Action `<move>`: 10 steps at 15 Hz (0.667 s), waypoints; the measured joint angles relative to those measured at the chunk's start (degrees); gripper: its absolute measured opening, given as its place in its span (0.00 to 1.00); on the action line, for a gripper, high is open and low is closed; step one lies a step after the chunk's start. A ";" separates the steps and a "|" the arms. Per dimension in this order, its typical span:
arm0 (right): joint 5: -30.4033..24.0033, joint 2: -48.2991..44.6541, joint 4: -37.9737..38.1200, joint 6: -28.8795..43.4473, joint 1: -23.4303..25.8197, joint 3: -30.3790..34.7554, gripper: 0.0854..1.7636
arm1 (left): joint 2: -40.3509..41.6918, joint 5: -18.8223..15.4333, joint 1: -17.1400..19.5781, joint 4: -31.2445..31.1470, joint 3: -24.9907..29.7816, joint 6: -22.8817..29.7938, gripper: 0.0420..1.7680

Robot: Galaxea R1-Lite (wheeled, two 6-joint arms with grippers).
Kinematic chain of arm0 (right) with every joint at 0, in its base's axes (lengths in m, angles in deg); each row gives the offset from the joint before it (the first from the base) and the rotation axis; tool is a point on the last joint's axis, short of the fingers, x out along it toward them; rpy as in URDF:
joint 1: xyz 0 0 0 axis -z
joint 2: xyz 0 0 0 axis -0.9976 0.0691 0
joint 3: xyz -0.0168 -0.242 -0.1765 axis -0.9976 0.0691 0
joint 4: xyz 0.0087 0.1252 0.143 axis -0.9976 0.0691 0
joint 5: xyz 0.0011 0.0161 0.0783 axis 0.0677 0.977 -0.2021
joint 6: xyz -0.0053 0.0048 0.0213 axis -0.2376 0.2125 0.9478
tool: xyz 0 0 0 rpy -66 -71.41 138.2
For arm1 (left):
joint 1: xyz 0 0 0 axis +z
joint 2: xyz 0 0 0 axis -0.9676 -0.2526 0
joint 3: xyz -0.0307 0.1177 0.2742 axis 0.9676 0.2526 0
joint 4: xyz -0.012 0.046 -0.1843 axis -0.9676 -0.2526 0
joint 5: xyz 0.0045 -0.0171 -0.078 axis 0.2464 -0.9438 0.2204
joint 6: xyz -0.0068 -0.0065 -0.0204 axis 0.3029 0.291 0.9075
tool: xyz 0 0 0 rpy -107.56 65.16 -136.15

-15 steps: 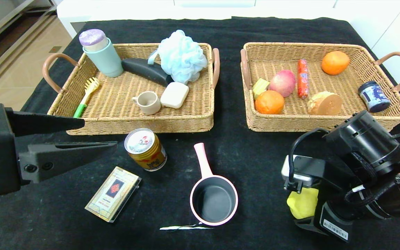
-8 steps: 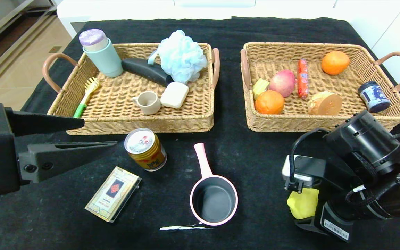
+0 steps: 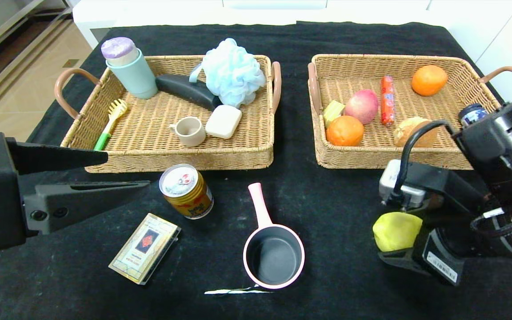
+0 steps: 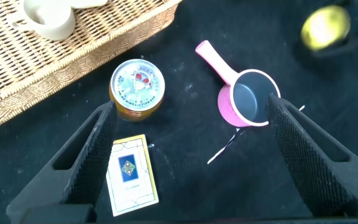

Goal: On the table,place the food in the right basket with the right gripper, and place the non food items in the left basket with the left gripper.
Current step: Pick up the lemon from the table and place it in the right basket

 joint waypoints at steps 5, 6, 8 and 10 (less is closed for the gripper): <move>0.24 -1.50 0.30 0.49 2.23 -8.42 0.65 | 0.12 0.09 0.02 0.00 0.00 -0.02 0.97; 0.29 -1.57 0.26 0.49 3.17 -9.67 0.65 | 0.12 0.09 0.02 0.02 0.00 -0.02 0.97; 0.30 -1.55 0.04 0.52 4.96 -11.80 0.65 | 0.12 0.05 0.02 0.02 0.00 -0.02 0.97; 0.38 -1.22 -0.16 0.99 7.09 -14.45 0.65 | 0.06 0.00 0.02 0.02 0.00 -0.02 0.97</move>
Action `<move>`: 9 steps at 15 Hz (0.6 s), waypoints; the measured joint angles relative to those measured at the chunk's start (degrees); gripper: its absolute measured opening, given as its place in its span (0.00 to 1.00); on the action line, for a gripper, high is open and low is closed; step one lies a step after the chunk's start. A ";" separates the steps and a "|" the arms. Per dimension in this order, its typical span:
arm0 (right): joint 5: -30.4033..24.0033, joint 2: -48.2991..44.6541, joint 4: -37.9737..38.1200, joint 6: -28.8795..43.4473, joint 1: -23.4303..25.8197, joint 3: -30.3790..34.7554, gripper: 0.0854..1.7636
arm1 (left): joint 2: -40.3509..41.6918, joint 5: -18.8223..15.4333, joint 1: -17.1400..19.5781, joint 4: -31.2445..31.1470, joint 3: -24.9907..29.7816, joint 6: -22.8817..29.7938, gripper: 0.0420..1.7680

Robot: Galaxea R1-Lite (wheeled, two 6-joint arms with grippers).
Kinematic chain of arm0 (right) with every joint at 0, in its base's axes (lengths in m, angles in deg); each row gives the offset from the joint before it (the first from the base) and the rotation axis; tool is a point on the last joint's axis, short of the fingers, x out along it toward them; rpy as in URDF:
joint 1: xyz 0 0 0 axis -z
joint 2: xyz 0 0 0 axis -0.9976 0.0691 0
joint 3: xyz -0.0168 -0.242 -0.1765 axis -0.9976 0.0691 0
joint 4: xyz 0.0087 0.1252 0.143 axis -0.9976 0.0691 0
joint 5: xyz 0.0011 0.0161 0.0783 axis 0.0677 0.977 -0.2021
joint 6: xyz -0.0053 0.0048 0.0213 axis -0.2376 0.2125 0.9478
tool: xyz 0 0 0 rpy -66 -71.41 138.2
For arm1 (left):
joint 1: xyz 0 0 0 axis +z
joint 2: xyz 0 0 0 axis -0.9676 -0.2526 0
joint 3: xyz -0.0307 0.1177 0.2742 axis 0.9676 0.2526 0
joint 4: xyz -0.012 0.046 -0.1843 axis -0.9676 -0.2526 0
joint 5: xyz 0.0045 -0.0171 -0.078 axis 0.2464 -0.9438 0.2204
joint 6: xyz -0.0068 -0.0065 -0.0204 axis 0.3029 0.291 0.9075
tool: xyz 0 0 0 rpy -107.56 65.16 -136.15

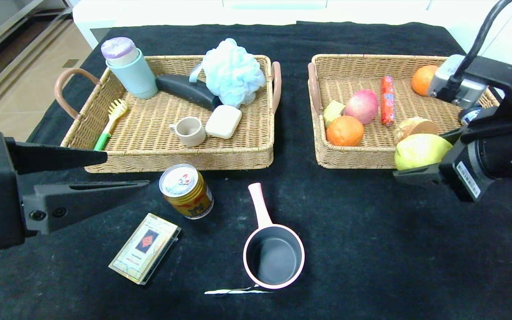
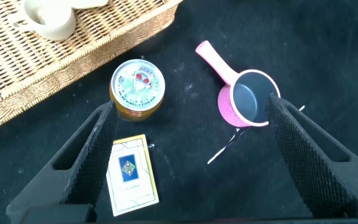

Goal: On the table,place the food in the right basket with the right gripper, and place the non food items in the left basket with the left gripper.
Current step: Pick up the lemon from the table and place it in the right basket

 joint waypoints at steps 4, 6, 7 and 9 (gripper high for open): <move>-0.16 2.90 -0.20 2.62 5.39 -7.19 0.65 | -0.13 -0.02 0.00 -0.02 0.00 0.00 0.97; -0.27 5.53 -1.02 5.01 8.20 -10.63 0.65 | -0.17 0.00 0.00 -0.02 0.00 0.00 0.97; -0.35 6.97 -2.57 6.78 9.40 -12.07 0.65 | -0.17 -0.02 0.00 -0.02 0.00 0.00 0.97; -1.13 10.14 -7.28 10.39 11.74 -14.57 0.65 | -0.17 0.00 0.00 -0.02 0.00 0.00 0.97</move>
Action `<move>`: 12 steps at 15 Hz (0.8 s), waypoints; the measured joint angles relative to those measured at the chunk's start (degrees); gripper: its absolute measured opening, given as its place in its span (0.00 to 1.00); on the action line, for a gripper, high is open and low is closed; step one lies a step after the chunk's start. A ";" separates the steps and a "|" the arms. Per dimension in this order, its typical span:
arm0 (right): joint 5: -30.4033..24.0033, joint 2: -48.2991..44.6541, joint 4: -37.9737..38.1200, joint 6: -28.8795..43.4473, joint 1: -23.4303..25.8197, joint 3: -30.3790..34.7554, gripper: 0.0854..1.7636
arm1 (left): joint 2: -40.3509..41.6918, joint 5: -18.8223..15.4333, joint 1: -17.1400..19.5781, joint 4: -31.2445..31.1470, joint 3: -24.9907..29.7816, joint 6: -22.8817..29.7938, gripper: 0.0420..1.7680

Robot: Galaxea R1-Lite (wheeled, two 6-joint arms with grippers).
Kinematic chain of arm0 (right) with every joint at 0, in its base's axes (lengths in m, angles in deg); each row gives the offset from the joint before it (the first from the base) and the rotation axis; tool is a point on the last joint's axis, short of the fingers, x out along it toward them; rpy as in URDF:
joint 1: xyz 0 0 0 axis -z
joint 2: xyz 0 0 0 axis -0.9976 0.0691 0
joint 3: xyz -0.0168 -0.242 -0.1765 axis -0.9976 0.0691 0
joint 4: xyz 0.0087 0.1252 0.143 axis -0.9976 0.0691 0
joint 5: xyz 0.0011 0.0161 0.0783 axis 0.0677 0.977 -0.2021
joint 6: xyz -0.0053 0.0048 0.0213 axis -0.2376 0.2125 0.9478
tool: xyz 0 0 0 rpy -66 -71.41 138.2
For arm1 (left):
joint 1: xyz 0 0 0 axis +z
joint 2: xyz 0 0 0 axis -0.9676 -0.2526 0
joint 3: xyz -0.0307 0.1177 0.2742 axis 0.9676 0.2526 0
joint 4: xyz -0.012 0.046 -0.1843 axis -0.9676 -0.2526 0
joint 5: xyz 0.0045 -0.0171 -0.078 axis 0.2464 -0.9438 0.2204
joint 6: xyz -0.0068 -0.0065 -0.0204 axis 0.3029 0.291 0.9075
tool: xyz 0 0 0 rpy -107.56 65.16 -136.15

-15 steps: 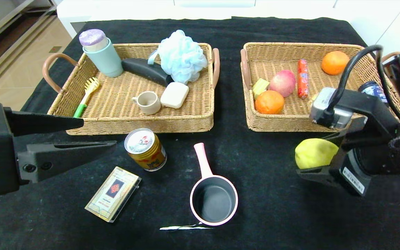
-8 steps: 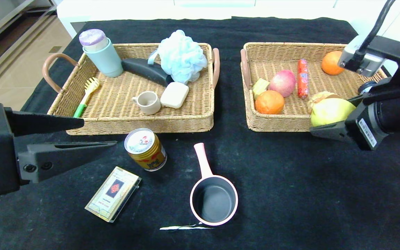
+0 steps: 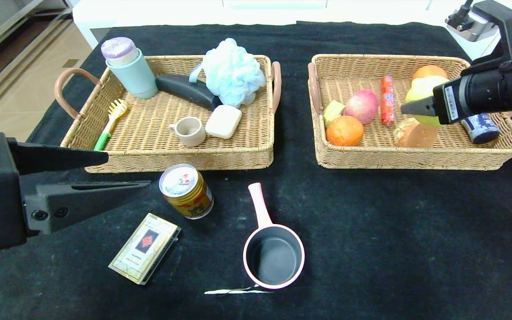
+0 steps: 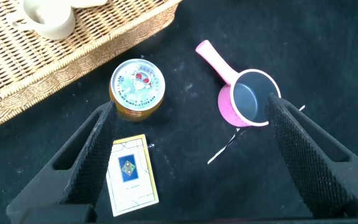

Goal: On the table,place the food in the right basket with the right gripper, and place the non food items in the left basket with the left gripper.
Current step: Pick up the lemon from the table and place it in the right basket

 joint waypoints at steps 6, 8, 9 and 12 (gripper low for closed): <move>-1.38 8.41 -10.97 7.69 4.24 -4.96 0.65 | 0.00 0.00 0.00 0.00 0.00 0.02 0.97; -1.23 10.47 -11.52 9.37 4.60 -6.13 0.65 | 0.00 0.06 0.00 0.00 0.00 0.02 0.97; -1.21 11.19 -11.67 10.25 4.68 -6.88 0.65 | -0.02 0.06 0.00 0.00 0.00 0.02 0.97; -1.40 12.79 -12.68 10.75 4.85 -8.03 0.65 | -0.05 0.11 0.00 0.00 0.00 0.02 0.97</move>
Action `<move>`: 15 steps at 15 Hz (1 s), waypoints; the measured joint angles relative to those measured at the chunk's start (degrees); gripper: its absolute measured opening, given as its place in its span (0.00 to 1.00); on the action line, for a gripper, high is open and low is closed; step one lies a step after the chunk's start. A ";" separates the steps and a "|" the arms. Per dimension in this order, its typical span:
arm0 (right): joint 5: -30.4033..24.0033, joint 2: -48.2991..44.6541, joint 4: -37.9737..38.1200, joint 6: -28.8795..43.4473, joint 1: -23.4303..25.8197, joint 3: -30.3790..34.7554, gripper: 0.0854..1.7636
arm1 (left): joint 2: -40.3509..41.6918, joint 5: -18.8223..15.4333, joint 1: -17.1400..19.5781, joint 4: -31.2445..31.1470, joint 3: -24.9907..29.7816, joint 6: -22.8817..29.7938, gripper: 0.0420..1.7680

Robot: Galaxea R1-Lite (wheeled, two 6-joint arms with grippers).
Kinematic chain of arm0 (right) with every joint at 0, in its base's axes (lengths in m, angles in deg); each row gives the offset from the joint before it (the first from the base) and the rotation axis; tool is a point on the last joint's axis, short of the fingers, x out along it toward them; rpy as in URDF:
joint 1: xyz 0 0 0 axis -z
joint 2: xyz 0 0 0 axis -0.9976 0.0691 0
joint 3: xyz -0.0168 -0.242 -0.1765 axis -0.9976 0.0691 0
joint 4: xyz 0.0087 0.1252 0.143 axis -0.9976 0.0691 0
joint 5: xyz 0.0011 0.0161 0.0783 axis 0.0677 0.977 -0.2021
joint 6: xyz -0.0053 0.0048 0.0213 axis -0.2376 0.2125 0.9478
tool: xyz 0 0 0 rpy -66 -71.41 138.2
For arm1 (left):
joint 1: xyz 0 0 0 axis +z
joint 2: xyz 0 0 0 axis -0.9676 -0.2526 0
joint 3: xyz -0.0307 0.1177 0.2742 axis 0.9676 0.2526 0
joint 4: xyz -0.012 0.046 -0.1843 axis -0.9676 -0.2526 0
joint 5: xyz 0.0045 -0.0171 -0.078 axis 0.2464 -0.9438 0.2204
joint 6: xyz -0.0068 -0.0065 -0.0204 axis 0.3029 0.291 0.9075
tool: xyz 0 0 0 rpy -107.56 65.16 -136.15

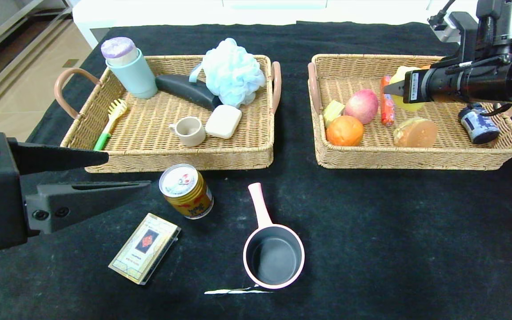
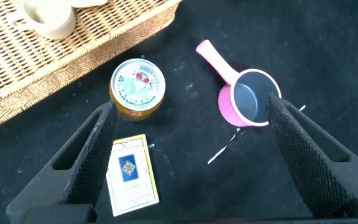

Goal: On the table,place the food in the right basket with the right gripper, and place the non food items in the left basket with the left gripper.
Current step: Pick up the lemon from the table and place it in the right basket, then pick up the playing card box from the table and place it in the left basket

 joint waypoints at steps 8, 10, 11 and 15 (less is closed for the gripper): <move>-0.02 0.37 -0.04 0.09 -0.01 0.00 0.85 | -0.05 0.02 0.02 0.00 0.00 -0.02 0.97; 0.00 0.37 -0.09 0.06 -0.12 0.00 0.87 | -0.05 0.05 0.02 0.00 0.00 -0.02 0.97; 0.04 0.34 -0.13 0.09 -0.15 -0.02 0.88 | -0.05 0.05 0.02 0.00 0.00 -0.02 0.97; -0.96 -1.65 -0.06 0.15 -0.28 1.41 0.92 | -0.05 0.05 0.02 0.00 0.00 -0.02 0.97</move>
